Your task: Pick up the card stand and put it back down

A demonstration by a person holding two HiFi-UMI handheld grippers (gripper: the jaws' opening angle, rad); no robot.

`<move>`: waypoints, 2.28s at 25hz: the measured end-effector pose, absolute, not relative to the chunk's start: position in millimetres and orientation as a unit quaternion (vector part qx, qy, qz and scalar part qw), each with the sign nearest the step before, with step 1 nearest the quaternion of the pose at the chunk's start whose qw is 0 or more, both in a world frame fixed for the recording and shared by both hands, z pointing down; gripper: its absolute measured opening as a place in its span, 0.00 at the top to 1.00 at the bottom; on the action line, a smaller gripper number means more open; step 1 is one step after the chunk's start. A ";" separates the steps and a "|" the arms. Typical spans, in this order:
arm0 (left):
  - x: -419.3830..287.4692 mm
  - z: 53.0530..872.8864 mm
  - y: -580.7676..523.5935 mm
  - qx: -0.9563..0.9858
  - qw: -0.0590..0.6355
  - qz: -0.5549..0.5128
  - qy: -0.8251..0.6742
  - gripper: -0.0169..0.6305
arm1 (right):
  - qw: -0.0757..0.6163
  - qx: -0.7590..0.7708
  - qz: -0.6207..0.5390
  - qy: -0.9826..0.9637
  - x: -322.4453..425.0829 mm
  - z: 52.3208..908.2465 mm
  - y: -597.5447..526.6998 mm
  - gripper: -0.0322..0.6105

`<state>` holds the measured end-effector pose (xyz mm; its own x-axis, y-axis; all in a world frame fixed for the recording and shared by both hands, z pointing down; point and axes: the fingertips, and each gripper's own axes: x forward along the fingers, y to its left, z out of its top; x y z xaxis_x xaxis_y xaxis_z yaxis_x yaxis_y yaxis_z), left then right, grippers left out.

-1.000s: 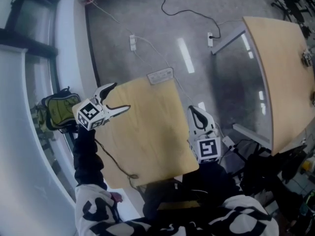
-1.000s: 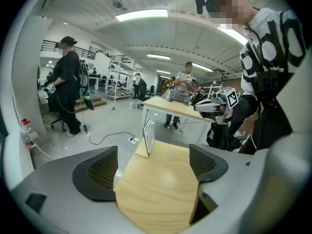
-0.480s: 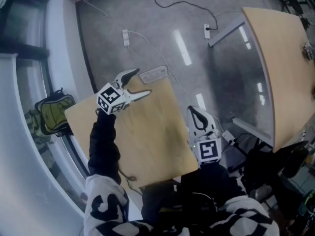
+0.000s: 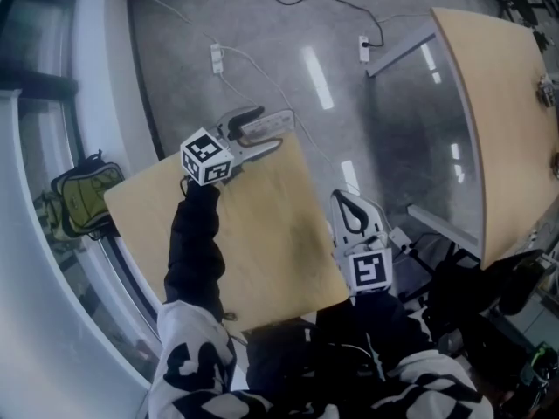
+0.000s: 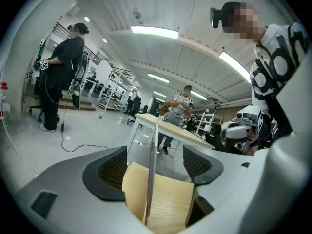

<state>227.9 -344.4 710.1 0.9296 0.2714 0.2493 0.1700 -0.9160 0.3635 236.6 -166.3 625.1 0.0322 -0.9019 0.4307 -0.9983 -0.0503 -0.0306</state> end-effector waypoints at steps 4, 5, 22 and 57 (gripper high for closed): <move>234.8 711.4 -344.7 0.968 0.181 0.137 0.107 0.52 | 0.146 0.702 0.166 -0.677 232.9 623.5 -165.3 0.93; 236.1 710.8 -344.9 0.968 0.182 0.134 0.105 0.55 | 0.147 0.701 0.164 -0.679 232.3 622.8 -165.3 0.93; 243.3 701.6 -332.6 0.969 0.175 0.124 0.120 0.94 | 0.144 0.717 0.155 -0.665 235.3 612.4 -150.8 0.93; 93.5 451.3 -226.5 0.971 0.108 0.059 -0.206 0.95 | 0.052 0.686 0.078 -0.722 182.4 443.5 -153.9 0.93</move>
<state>93.5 -226.5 451.3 0.9086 -0.3863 0.1591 -0.4118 -0.8922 0.1854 182.4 -153.9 443.5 -0.0536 -0.9817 0.1826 -0.9981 0.0468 -0.0412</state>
